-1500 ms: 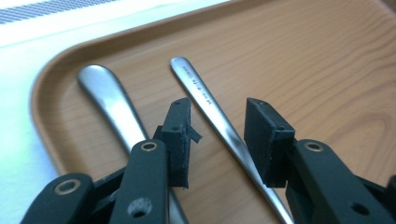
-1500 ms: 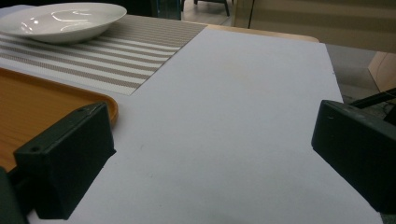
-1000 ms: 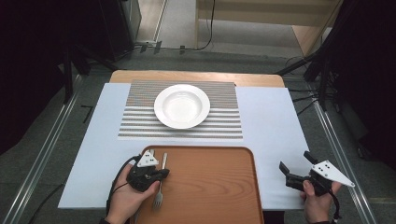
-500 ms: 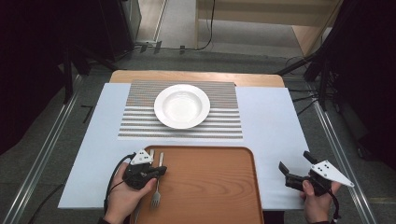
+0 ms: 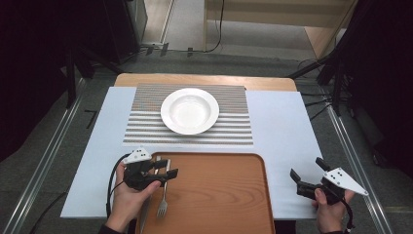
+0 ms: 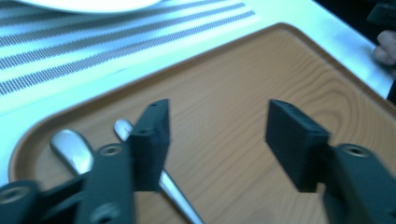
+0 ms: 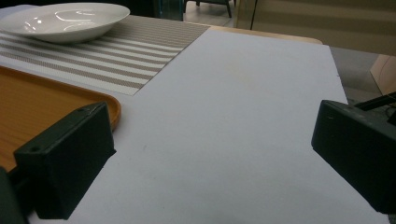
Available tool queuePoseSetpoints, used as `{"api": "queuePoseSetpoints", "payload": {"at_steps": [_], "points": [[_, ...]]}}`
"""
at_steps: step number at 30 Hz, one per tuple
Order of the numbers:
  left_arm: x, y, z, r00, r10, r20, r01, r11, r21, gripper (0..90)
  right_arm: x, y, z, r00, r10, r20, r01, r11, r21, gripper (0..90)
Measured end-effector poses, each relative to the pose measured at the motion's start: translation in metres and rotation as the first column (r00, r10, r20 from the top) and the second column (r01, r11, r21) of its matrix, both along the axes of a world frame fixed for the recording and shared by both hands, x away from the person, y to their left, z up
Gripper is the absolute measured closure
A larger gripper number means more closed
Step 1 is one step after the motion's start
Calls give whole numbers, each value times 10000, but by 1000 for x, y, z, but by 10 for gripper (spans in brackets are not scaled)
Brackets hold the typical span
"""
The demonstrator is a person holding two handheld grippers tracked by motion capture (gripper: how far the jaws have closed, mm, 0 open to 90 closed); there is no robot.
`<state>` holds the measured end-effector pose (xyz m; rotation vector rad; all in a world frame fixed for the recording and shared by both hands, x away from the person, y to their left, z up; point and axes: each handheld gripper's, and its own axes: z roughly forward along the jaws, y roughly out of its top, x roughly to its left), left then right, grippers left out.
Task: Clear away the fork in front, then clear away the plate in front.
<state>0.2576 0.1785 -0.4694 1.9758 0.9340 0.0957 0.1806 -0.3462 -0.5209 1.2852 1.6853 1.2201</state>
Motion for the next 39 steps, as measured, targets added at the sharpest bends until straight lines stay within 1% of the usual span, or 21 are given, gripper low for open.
{"api": "queuePoseSetpoints", "payload": {"at_steps": [1,3,5,6,8,9,10,13,15,17,18,20,22,24,26,30,35,39], "points": [[1,0,1,10000,-11,-8,11,10000,-11,327,0,0,0,10000,5,13,-5,10000,8,0],[4,0,3,9999,101,19,-101,9999,-4,240,0,0,0,10000,9,27,-9,10000,13,0],[7,1,3,9999,136,-76,-138,9996,-255,141,0,0,0,10000,16,32,-16,10000,13,0],[8,2,4,9999,100,-18,-101,9992,-396,101,0,0,0,10000,18,38,-18,10000,19,0],[10,2,4,10000,87,41,-85,9987,-495,84,0,0,0,10000,18,27,-18,10000,28,0],[11,2,4,10000,-13,13,13,9982,-605,27,0,0,0,10000,31,19,-31,10000,31,0],[12,2,5,9999,-105,-2,105,9977,-665,0,0,0,0,10000,27,13,-27,10000,34,0],[13,3,8,9998,-107,159,120,9966,-815,0,1,0,0,10000,25,33,-25,10000,64,0],[15,4,10,9998,18,213,0,9968,-805,0,1,0,0,10000,41,34,-41,10000,64,0],[18,5,13,9998,-18,216,36,9967,-812,0,1,0,0,10000,38,31,-38,10000,72,0],[18,4,14,9996,89,262,-68,9969,-778,0,1,0,0,10000,37,31,-37,10000,72,0],[21,5,17,9996,22,270,0,9966,-825,0,1,0,0,10000,41,31,-41,10000,73,0],[23,5,20,9994,48,351,-21,9970,-778,0,1,0,0,10000,41,29,-41,10000,80,0],[25,5,22,9994,62,335,-36,9970,-770,0,1,0,-1,10000,48,27,-48,10000,77,0],[28,6,24,9995,-30,303,57,9959,-903,0,1,0,-1,10000,68,31,-68,9999,92,0],[33,5,27,9994,-7,338,37,9961,-886,0,1,-1,-1,9999,91,55,-91,9999,94,0],[42,4,32,9994,90,326,-57,9950,-996,0,1,-1,-1,9999,103,77,-104,9999,130,0],[49,4,36,9991,202,382,-163,9949,-1000,0,1,-1,-1,9999,128,105,-129,9998,121,0]]}}
